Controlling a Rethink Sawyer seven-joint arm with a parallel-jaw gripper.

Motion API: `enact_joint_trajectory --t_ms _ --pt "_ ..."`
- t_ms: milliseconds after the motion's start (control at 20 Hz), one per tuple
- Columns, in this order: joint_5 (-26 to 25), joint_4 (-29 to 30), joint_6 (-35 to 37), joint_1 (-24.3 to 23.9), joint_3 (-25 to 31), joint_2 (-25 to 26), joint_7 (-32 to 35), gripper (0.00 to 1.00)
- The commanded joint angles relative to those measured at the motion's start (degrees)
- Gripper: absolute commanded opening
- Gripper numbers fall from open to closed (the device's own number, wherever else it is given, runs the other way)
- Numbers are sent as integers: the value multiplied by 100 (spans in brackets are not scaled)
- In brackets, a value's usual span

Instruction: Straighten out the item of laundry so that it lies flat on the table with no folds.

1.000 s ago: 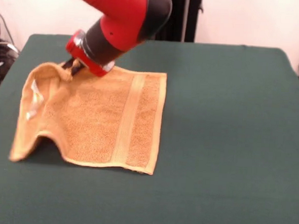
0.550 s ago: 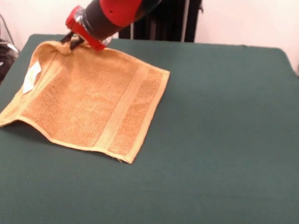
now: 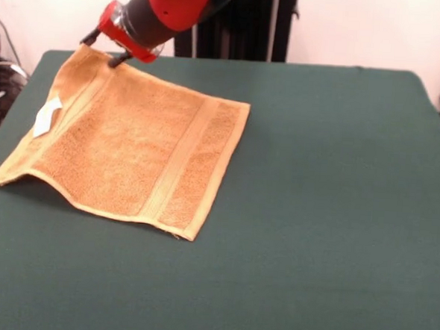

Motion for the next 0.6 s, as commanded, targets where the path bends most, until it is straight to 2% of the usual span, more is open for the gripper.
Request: enact_joint_trajectory --t_ms 50,350,600 --pt "-194 321 231 -140 1165 -34 -1297 100" --pt "-300 350 616 -275 1357 -260 -1649 100" --pt "-208 675 1541 -408 1688 -963 -2637 100"
